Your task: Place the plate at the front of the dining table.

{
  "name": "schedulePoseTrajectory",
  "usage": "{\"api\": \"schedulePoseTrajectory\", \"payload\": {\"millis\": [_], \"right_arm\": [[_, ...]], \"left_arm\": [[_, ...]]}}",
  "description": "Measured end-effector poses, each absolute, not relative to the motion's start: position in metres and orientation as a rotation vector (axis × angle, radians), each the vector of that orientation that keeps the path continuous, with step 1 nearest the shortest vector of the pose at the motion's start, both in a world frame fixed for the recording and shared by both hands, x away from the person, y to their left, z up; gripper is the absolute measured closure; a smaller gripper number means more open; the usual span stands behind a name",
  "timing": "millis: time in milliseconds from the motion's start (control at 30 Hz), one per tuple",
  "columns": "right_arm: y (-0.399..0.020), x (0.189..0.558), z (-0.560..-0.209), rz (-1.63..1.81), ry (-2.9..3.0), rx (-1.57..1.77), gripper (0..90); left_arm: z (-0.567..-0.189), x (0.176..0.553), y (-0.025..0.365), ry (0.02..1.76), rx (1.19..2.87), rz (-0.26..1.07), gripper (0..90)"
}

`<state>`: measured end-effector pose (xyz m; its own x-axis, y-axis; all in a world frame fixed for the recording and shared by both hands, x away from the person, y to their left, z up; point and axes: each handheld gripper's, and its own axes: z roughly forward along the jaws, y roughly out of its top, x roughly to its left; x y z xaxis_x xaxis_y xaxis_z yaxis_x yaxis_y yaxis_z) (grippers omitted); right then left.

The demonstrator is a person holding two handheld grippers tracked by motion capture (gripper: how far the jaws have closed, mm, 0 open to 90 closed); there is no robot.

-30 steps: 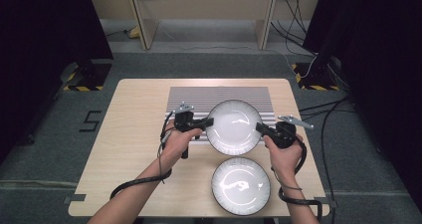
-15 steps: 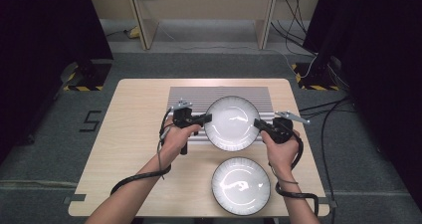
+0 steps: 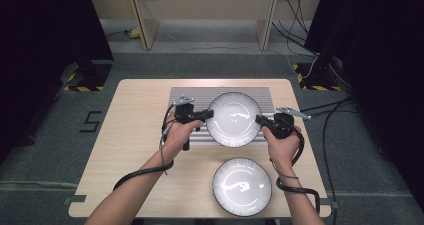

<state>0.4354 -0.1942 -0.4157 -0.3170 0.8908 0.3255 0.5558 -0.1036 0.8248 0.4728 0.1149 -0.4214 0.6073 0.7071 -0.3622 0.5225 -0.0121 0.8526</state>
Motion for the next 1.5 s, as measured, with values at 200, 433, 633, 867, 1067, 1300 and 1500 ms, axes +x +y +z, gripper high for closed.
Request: {"api": "schedulePoseTrajectory", "payload": {"millis": [200, 433, 633, 867, 1067, 1300, 1500], "right_arm": [[-0.194, 0.439, -0.415, 1.387, 1.832, 1.588, 83.8], [-0.192, 0.446, -0.415, 1.381, 1.831, 1.58, 83.7], [-0.19, 0.453, -0.415, 1.376, 1.829, 1.572, 83.7], [-0.187, 0.461, -0.413, 1.361, 1.823, 1.545, 83.7], [-0.185, 0.466, -0.416, 1.359, 1.808, 1.546, 83.6], [-0.183, 0.472, -0.418, 1.354, 1.805, 1.538, 83.5], [-0.182, 0.476, -0.419, 1.343, 1.799, 1.531, 83.3]], "left_arm": [[-0.421, 0.478, 0.115, 1.032, 1.665, 0.197, 84.2], [-0.422, 0.483, 0.116, 1.036, 1.658, 0.203, 84.2], [-0.423, 0.488, 0.117, 1.044, 1.649, 0.206, 84.2], [-0.426, 0.495, 0.118, 1.036, 1.629, 0.229, 84.1], [-0.428, 0.5, 0.119, 1.04, 1.618, 0.242, 84.1], [-0.431, 0.504, 0.119, 1.054, 1.61, 0.244, 84.1], [-0.433, 0.506, 0.119, 1.062, 1.603, 0.251, 84.1]]}}
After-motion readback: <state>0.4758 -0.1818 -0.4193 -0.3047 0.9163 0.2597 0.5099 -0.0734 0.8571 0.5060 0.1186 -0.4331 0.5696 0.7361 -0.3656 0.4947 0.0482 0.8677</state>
